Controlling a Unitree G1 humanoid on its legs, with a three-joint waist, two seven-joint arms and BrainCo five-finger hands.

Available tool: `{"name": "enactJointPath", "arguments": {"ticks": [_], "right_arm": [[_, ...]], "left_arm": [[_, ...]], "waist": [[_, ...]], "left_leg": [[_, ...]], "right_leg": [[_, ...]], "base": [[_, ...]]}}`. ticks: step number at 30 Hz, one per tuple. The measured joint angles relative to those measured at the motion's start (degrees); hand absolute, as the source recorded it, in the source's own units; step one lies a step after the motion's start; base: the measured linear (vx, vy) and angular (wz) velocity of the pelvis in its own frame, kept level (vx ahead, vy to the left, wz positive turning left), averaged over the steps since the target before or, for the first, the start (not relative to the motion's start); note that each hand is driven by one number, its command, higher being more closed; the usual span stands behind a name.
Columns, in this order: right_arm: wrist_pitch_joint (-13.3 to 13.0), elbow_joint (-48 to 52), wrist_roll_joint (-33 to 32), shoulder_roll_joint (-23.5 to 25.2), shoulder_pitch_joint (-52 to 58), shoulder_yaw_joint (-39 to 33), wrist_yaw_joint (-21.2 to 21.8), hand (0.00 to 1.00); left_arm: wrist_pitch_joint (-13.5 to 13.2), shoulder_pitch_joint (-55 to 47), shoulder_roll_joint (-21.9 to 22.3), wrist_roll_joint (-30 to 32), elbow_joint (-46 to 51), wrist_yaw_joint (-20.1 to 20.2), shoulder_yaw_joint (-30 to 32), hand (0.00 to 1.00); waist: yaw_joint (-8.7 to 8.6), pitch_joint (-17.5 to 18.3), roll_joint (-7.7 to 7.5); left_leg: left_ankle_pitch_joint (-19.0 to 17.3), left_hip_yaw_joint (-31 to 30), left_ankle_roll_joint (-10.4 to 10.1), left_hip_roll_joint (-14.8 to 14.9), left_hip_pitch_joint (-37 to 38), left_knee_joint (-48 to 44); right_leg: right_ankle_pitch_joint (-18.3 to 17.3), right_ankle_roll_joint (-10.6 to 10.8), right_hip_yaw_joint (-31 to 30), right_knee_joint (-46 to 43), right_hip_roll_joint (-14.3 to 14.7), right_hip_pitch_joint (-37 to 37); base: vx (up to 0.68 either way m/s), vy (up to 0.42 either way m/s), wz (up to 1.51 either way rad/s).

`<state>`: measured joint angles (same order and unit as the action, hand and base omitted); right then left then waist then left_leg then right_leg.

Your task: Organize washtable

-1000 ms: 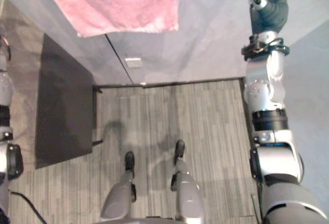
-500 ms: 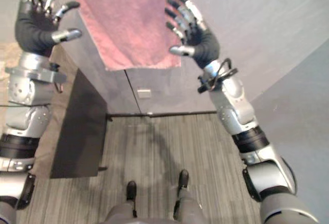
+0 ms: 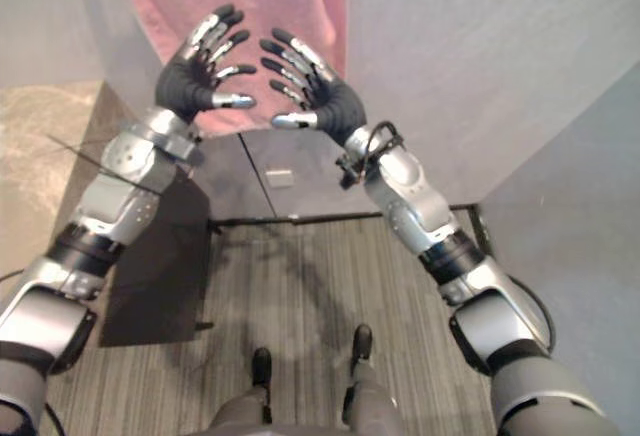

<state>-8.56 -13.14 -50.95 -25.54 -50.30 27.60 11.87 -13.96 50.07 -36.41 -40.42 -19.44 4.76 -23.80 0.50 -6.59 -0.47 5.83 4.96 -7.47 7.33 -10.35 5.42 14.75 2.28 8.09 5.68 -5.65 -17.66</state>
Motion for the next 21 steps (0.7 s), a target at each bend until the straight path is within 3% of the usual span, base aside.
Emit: {"name": "enactJointPath", "arguments": {"ticks": [7, 17, 21], "right_arm": [[-0.1, -4.4, -0.2, 3.4, -6.8, -0.2, -2.3, 0.0], [-0.6, -9.5, -0.3, 5.8, -16.9, -4.1, -4.2, 0.0], [-1.4, -10.3, -0.4, 5.7, -18.1, -5.0, -4.5, 0.0]], "left_arm": [[0.0, 9.0, 0.6, 0.0, -7.6, -1.5, -0.4, 0.0], [0.0, 23.7, 0.9, 0.0, -17.7, -4.2, 2.3, 0.0], [0.0, 26.0, 1.0, 0.0, -20.5, -4.9, 3.6, 0.0]], "waist": [[-1.23, -0.3, 0.04], [-1.4, -6.6, 0.03], [-1.64, -7.1, 0.04]], "left_leg": [[0.0, 0.4, 0.0, -0.3, -1.8, 0.0], [1.0, 0.5, 0.2, -0.3, -4.1, 0.0], [1.0, 0.4, 0.2, -0.3, -5.4, 0.0]], "right_leg": [[0.4, 0.0, -0.3, 0.0, -0.3, -2.0], [1.4, -0.5, -0.4, 0.0, -0.2, -4.6], [1.5, -0.4, -0.4, 0.0, -0.3, -5.8]], "base": [[-0.01, 0.051, -0.01], [-0.03, 0.04, -0.01], [0.01, 0.056, 0.02]]}}
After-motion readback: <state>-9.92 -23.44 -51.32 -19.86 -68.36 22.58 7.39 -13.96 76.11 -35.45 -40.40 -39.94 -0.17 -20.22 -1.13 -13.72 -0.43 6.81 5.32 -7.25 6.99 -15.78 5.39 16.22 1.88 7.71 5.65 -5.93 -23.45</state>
